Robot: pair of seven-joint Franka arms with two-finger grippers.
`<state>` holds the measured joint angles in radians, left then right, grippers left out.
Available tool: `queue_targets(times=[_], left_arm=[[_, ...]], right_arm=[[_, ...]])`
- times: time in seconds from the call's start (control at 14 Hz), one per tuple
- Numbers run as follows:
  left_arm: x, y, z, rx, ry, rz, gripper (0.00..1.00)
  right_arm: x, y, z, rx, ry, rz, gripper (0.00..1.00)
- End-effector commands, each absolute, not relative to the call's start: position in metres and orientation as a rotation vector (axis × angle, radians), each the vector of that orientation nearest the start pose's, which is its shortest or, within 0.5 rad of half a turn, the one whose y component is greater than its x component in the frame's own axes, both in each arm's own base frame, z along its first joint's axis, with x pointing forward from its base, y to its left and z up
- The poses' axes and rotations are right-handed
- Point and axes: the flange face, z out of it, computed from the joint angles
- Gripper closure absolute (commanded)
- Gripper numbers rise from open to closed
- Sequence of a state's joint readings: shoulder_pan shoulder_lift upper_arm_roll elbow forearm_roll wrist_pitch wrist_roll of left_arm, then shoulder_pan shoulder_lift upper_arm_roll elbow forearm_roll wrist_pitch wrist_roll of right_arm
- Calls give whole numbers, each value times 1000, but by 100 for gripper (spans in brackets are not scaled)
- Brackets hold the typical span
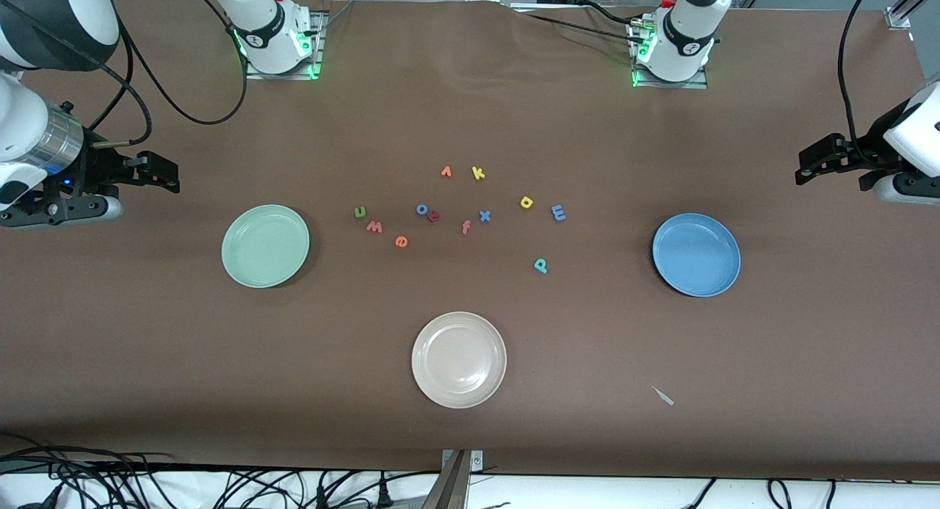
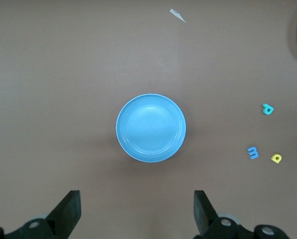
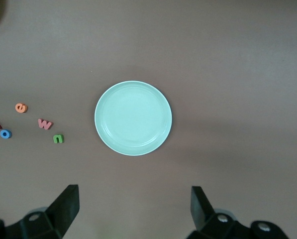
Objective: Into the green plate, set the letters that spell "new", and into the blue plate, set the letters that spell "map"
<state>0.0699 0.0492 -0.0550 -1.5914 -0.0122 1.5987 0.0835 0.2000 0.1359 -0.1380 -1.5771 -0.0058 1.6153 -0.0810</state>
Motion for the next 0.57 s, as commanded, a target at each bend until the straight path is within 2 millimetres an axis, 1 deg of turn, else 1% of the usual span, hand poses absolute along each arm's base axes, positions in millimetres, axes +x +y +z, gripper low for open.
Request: queue_targets(times=[0.0, 0.21, 0.5], left_arm=[[565, 9, 592, -3166, 134, 43, 0], [565, 9, 592, -3166, 134, 43, 0], [565, 9, 592, -3166, 134, 43, 0]], right_arm=[[589, 43, 550, -3153, -222, 166, 0], [590, 43, 551, -3153, -219, 163, 0], [589, 44, 546, -3149, -213, 175, 0]])
